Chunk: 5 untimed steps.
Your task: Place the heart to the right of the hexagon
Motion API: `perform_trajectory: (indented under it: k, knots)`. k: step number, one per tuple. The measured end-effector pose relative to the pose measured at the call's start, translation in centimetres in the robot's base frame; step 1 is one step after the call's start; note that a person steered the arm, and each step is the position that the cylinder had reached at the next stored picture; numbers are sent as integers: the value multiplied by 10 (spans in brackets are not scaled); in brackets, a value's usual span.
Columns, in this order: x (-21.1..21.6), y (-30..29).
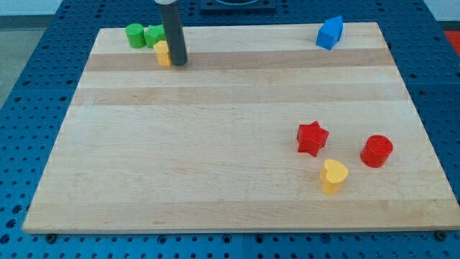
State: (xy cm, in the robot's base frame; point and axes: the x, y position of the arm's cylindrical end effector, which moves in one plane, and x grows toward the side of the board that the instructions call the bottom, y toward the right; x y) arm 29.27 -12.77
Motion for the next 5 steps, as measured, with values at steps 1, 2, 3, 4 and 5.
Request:
perform_trajectory:
  k: [1, 2, 3, 4, 5]
  knots:
    - [-5, -22]
    - [-6, -41]
    - [-3, -45]
    - [26, -28]
    - [69, -11]
